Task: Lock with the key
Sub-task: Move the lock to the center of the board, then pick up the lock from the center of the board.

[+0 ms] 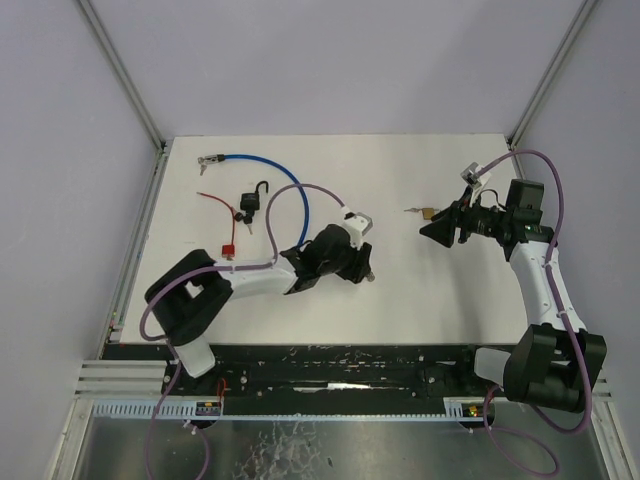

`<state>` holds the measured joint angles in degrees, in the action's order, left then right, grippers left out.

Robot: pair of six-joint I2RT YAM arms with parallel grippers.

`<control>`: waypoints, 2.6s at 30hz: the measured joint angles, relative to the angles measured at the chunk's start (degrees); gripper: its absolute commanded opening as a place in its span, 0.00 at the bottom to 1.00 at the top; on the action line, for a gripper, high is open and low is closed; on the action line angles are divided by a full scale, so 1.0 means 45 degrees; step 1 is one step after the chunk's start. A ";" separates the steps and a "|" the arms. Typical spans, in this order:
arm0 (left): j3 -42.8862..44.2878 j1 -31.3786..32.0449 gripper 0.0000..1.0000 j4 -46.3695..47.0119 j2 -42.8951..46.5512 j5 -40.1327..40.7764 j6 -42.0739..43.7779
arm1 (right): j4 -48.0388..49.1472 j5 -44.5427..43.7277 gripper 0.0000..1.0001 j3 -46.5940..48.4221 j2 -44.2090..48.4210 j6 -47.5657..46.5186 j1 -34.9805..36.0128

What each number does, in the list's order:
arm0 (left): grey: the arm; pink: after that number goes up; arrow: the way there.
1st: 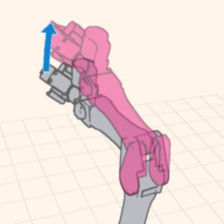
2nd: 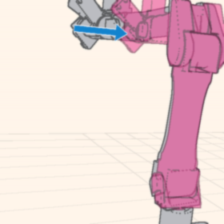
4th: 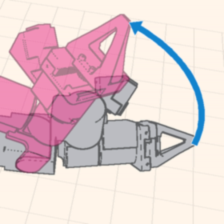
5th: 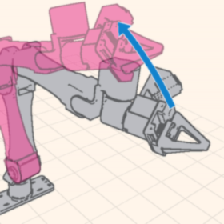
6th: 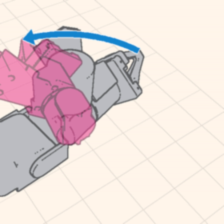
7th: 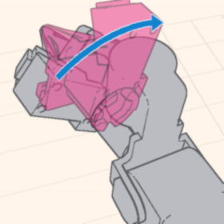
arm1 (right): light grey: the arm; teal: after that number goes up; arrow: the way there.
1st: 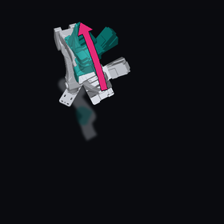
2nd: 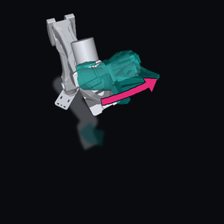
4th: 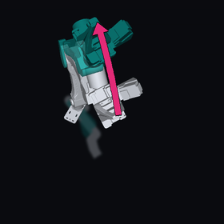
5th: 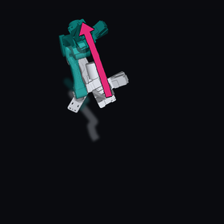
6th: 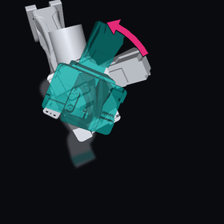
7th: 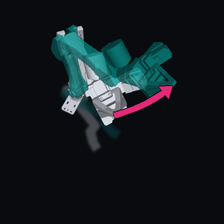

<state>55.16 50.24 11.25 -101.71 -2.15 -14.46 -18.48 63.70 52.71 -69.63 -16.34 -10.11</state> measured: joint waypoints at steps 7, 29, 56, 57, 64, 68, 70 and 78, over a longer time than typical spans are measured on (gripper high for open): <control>-0.3167 -0.0010 0.51 0.2016 0.3050 0.1088 -0.0073 | -0.0024 -0.0107 0.70 -0.0049 -0.0005 -0.0306 0.0335; -0.8816 -0.1248 0.80 0.4294 1.0229 0.2720 -0.1297 | -0.1457 -0.9165 0.82 0.2686 -0.5153 -0.3293 0.9253; -0.9340 -0.1258 0.79 0.3818 1.1123 0.3157 -0.1404 | -0.2225 -1.1900 0.66 0.4133 -0.8369 -0.2288 1.0569; -0.9340 -0.1258 0.79 0.3818 1.1142 0.3157 -0.1404 | -0.2225 -1.1895 0.66 0.4133 -0.8437 -0.2263 1.0569; -0.9345 -0.1258 0.79 0.3813 1.1249 0.3152 -0.1413 | -0.2210 -1.1885 0.47 0.4099 -0.8786 -0.2166 1.0584; -0.9345 -0.1258 0.79 0.3813 1.1249 0.3152 -0.1418 | -0.2220 -1.1895 0.27 0.4095 -0.8786 -0.2147 1.0584; -0.9345 -0.1258 0.78 0.3813 1.1249 0.3147 -0.1418 | -0.2215 -1.1914 0.19 0.4095 -0.8782 -0.2142 1.0584; -0.9831 -0.1263 0.77 0.4605 1.1259 0.1889 -0.1151 | -0.2997 -1.0734 0.03 0.3978 -0.8388 -0.2725 1.0224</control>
<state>10.92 44.56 31.97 -51.05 6.35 -19.64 -31.97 15.40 70.61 -107.37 -28.60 35.90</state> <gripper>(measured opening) 0.775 0.382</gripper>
